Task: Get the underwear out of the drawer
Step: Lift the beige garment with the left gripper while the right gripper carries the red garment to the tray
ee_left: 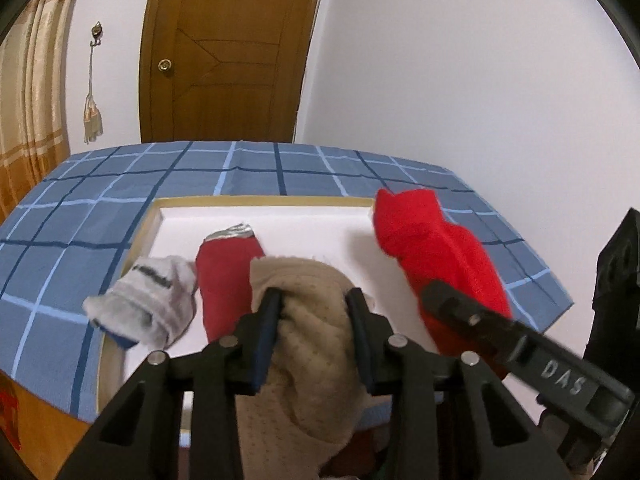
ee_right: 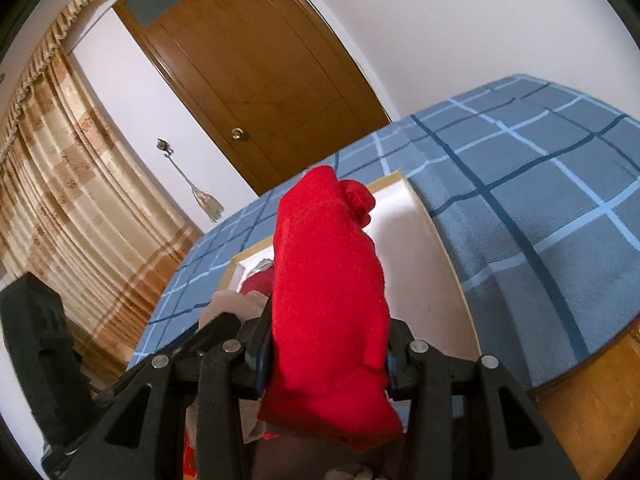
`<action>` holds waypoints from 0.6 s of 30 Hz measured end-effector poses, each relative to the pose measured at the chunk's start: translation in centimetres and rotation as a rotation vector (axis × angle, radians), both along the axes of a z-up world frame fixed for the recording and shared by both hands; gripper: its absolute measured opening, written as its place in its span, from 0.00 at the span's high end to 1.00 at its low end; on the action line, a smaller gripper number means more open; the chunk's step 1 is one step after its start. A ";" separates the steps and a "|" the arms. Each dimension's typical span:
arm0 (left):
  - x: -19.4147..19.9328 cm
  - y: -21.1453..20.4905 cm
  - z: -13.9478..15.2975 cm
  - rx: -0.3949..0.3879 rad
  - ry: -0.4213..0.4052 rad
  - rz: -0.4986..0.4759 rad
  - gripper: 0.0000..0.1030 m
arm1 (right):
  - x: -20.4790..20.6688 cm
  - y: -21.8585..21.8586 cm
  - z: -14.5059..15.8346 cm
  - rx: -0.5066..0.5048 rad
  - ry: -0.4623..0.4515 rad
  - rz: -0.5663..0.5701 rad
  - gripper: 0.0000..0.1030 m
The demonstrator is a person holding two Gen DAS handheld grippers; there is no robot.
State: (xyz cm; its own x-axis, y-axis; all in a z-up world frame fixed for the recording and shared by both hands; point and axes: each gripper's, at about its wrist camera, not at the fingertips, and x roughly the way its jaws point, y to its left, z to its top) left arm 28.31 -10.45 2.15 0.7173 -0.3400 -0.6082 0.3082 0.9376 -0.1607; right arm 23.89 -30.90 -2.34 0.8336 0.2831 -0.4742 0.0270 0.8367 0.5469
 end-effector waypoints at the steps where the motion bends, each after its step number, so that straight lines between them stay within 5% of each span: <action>1: 0.6 -0.2 -0.2 0.003 0.007 -0.001 0.68 | 0.5 0.0 -0.3 -0.003 0.012 0.002 0.57; 11: 2.5 -1.5 -2.3 0.068 0.042 0.003 0.69 | 3.5 -0.3 -3.0 -0.015 0.085 -0.004 0.57; 18: 2.5 0.8 -2.0 -0.068 0.068 0.003 0.65 | 4.7 -0.1 -3.5 -0.020 0.106 0.018 0.57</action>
State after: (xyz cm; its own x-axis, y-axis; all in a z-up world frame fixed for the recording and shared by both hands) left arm 30.78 -9.69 0.15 0.6761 -0.3798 -0.6314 0.2916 0.9249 -0.2441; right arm 28.62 -31.03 -5.81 0.7731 0.2869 -0.5656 0.0690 0.8485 0.5247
